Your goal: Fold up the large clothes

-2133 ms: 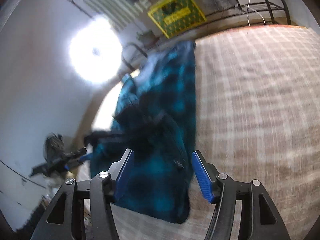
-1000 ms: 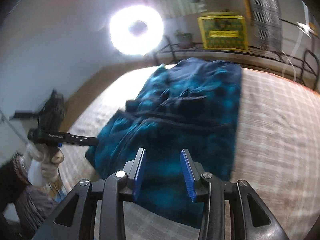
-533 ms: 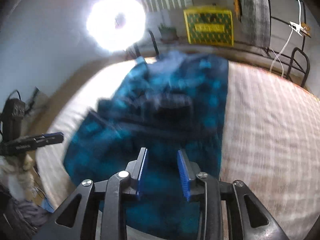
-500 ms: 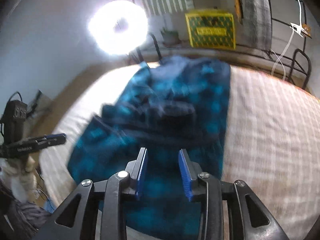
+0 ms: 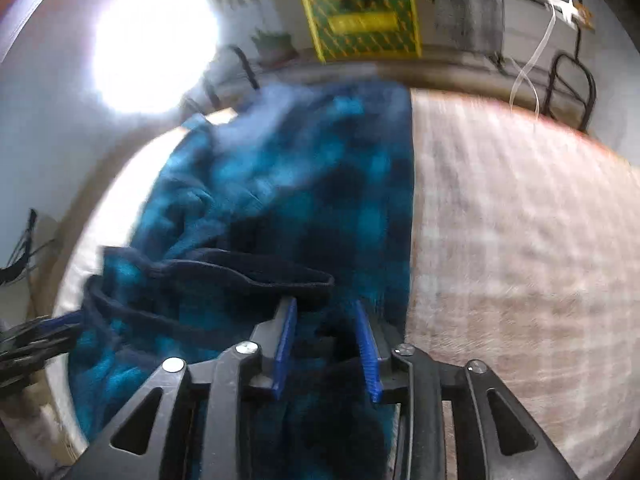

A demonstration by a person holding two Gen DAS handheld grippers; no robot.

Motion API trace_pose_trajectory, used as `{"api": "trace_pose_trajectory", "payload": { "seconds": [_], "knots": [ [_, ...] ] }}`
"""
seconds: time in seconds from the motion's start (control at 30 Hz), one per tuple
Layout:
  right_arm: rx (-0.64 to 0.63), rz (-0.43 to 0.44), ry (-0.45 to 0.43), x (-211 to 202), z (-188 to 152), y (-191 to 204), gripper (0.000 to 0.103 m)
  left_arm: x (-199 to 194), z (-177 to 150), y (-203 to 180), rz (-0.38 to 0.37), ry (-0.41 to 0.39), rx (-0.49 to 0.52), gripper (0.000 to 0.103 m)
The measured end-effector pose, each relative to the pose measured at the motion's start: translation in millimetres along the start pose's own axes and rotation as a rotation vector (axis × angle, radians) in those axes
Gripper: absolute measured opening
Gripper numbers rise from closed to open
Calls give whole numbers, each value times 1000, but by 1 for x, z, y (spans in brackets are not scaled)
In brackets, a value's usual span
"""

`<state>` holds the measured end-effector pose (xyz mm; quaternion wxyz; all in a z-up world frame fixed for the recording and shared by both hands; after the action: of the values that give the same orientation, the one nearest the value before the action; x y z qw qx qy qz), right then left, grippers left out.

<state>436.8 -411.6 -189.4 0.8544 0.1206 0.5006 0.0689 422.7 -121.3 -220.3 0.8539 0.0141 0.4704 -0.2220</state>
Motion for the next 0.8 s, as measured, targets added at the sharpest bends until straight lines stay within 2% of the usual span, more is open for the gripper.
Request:
{"api": "trace_pose_trajectory", "payload": {
  "seconds": [0.03,0.13,0.27,0.33,0.37,0.43,0.47,0.57,0.6,0.7,0.77,0.8],
  "knots": [
    [-21,38,-21,-16,-2,3,36,9,-3,1,39,21,36,29],
    [-45,113,-2,-41,-19,10,38,15,-6,1,62,24,69,29],
    [-101,34,26,-54,-53,6,39,-10,0,-3,61,-26,70,29],
    [-103,29,50,-58,-67,0,39,-28,0,-9,11,-67,82,29],
    [-124,6,69,-59,-77,-4,39,-35,-1,-17,-29,-80,99,29],
    [-161,-45,95,-57,-93,-10,39,-38,-3,-30,-53,-85,142,29],
    [-165,-53,114,-57,-102,-14,39,-32,-5,-37,-37,-70,168,29],
    [-93,-11,136,-59,-117,-24,39,8,-10,-38,40,50,187,30],
    [-82,-1,145,-59,-120,-26,40,21,-13,-34,38,82,171,33],
    [-110,5,159,-67,-118,-24,38,16,-6,-32,8,75,163,33],
    [-119,21,133,-81,-110,-24,38,3,5,-25,-17,37,147,33],
    [-116,20,92,-92,-103,-26,38,-8,14,-15,-14,5,127,33]
  ]
}}
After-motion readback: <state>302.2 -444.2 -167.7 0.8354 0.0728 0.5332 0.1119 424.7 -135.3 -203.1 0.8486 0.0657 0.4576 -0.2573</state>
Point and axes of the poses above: each gripper's, at about its wrist camera, not at the fingertips, and x roughly the way its jaws point, y to its left, z to its top, the point moved 3 cm from there along x, roughly the way its jaws point, and after that the axes turned 10 degrees about x, right-handed, at the moved point
